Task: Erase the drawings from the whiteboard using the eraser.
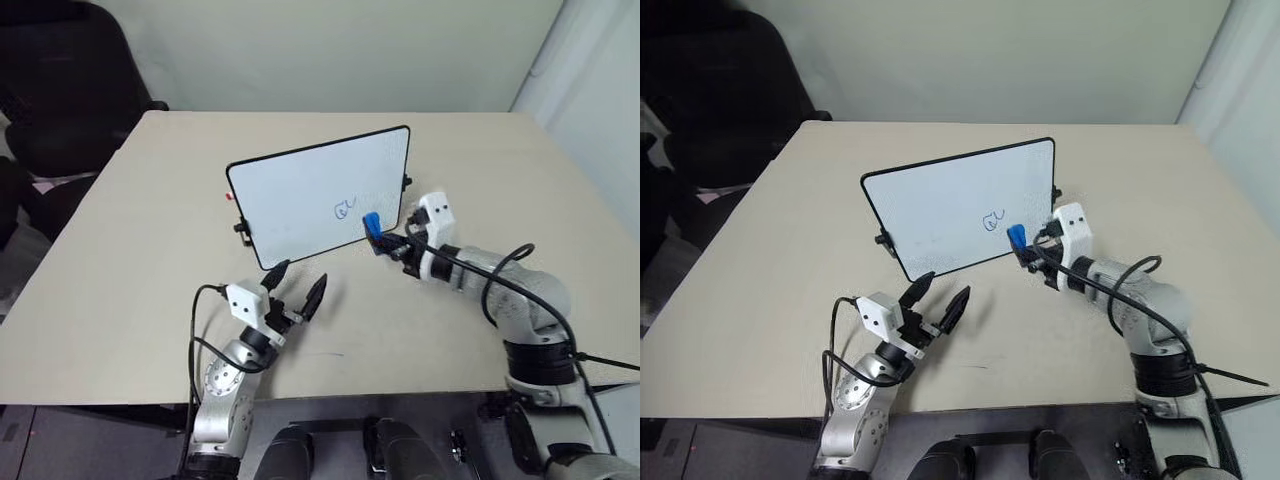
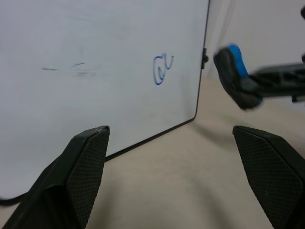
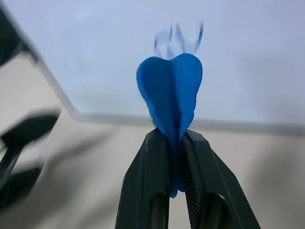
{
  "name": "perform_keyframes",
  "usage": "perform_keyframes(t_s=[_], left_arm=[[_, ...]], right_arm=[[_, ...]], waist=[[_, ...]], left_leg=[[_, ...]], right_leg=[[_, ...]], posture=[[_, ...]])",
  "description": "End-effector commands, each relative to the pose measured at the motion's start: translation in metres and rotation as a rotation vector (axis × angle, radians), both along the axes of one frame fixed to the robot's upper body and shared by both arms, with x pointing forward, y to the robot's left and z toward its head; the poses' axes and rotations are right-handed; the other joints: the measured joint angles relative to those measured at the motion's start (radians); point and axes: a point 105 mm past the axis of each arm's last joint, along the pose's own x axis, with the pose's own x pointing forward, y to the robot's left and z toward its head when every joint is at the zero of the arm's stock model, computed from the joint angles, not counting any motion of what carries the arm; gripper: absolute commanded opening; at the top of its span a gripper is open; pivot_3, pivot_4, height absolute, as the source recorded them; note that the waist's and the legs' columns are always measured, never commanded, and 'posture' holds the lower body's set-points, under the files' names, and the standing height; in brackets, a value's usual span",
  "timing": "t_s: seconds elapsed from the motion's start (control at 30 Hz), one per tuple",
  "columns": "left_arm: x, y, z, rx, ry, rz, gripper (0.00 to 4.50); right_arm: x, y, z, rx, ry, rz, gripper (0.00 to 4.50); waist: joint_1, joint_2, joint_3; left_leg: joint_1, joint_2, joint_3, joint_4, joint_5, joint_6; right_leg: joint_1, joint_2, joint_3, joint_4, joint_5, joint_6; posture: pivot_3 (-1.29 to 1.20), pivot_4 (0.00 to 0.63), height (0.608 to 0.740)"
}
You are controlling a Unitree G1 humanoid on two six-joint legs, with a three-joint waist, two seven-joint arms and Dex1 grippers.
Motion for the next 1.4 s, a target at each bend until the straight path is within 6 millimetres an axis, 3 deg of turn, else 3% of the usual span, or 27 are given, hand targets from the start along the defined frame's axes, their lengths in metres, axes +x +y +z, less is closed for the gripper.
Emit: perform_keyframes(t_s=[0.03, 0.13, 0.4, 0.67, 1.03, 1.17, 1.4], left_arm=[[-0.002, 0.002, 0.011, -0.005, -0.039, -0.003, 4.5], [-0.002, 0.003, 0.012, -0.004, -0.04, -0.002, 4.5], [-0.006, 0.004, 0.013, -0.008, -0.038, 0.001, 4.5], [-0.015, 0.004, 0.015, -0.01, -0.04, 0.009, 4.5], [-0.023, 0.001, 0.017, -0.013, -0.041, 0.016, 4.5], [-0.024, 0.001, 0.017, -0.01, -0.042, 0.021, 4.5], [-0.023, 0.003, 0.017, -0.013, -0.037, 0.019, 4.5]], right_arm=[[0.015, 0.009, 0.017, 0.023, -0.127, -0.087, 0.14], [0.024, 0.014, 0.015, 0.025, -0.165, -0.149, 0.14], [0.033, 0.023, 0.001, -0.013, -0.168, -0.178, 0.14], [0.029, 0.068, 0.0, -0.013, -0.167, -0.068, 0.14], [0.015, 0.1, -0.001, -0.035, -0.201, 0.063, 0.14], [0.023, 0.098, 0.001, -0.033, -0.208, 0.028, 0.14], [0.045, 0.07, -0.004, -0.055, -0.191, -0.123, 0.14]], waist=[[-0.002, 0.0, 0.0], [-0.002, 0.0, 0.0], [-0.002, 0.0, 0.0], [-0.013, 0.0, 0.0], [-0.016, 0.0, 0.0], [-0.017, 0.0, 0.0], [-0.017, 0.0, 0.0]], left_leg=[[0.0, 0.0, 0.0, 0.0, -0.001, 0.0], [0.0, 0.0, 0.0, 0.001, -0.002, -0.001], [-0.007, 0.0, 0.0, 0.002, -0.004, -0.002], [-0.007, 0.002, 0.002, 0.002, -0.004, -0.002], [-0.007, 0.004, 0.003, 0.002, -0.004, -0.003], [-0.007, 0.004, 0.003, 0.002, -0.004, -0.003], [-0.007, 0.005, 0.003, 0.003, -0.002, -0.004]], right_leg=[[0.0, 0.0, 0.0, 0.0, 0.001, -0.002], [-0.001, 0.0, 0.001, 0.0, 0.006, -0.01], [-0.008, 0.0, 0.001, 0.0, 0.006, -0.011], [-0.009, 0.0, 0.001, 0.0, 0.007, -0.013], [-0.011, 0.001, 0.001, 0.0, 0.009, -0.015], [-0.011, 0.001, 0.001, 0.0, 0.009, -0.016], [-0.011, 0.0, 0.001, 0.001, 0.01, -0.017]], posture=[[0.0, 0.15, 0.74], [0.0, 0.15, 0.74], [0.0, 0.15, 0.74], [0.0, 0.15, 0.74], [0.0, 0.15, 0.74], [0.0, 0.15, 0.74], [0.0, 0.15, 0.74]])
